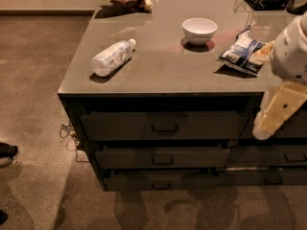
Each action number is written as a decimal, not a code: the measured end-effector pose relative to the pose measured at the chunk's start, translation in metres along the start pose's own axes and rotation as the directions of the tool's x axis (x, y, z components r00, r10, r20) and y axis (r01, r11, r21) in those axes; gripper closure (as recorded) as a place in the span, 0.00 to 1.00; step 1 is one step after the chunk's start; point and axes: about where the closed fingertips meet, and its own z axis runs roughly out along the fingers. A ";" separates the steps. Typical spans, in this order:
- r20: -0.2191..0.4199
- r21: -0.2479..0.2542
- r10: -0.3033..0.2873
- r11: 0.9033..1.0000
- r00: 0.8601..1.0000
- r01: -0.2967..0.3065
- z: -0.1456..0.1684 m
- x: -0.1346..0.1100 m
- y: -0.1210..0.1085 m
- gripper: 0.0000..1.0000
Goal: Open bottom drawer
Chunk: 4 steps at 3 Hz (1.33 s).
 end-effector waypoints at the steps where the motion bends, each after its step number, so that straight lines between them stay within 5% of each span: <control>1: 0.135 -0.067 -0.015 0.997 0.991 0.024 0.055 0.012 0.020 0.00; 2: 0.283 -0.129 0.007 0.991 0.959 0.031 0.112 0.020 0.039 0.00; 3: 0.409 -0.196 0.072 0.981 0.910 0.010 0.169 0.019 0.054 0.00; 4: 0.403 -0.198 0.069 0.980 0.913 0.013 0.175 0.022 0.055 0.00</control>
Offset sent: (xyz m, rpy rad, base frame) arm -0.0146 0.0208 -0.1903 0.5003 0.0787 0.1515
